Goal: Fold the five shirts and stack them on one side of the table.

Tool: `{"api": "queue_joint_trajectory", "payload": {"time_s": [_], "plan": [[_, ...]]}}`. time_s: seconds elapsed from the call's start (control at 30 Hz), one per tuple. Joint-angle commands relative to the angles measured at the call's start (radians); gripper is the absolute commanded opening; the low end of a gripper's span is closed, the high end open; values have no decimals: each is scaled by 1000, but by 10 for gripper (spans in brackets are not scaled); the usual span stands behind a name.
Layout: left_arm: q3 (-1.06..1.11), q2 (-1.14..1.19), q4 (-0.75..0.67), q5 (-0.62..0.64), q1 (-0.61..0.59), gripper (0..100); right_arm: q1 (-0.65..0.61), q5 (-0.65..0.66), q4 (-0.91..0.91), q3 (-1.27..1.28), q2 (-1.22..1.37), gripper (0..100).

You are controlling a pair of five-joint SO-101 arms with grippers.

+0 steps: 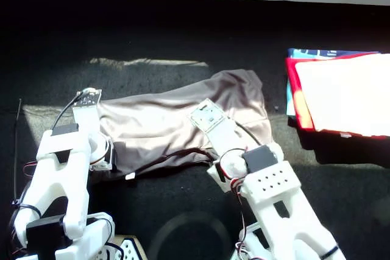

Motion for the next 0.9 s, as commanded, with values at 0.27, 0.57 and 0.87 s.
{"api": "queue_joint_trajectory", "payload": {"time_s": [0.27, 0.57, 0.87], "plan": [[1, -2, -23, 8, -12, 130, 94, 8, -45, 79, -19, 8], [1, -2, -23, 9, -13, 130, 99, 166, -61, 160, -1, 8], [1, -2, -23, 9, -13, 130, 102, 161, -311, 272, -8, 8]]}}
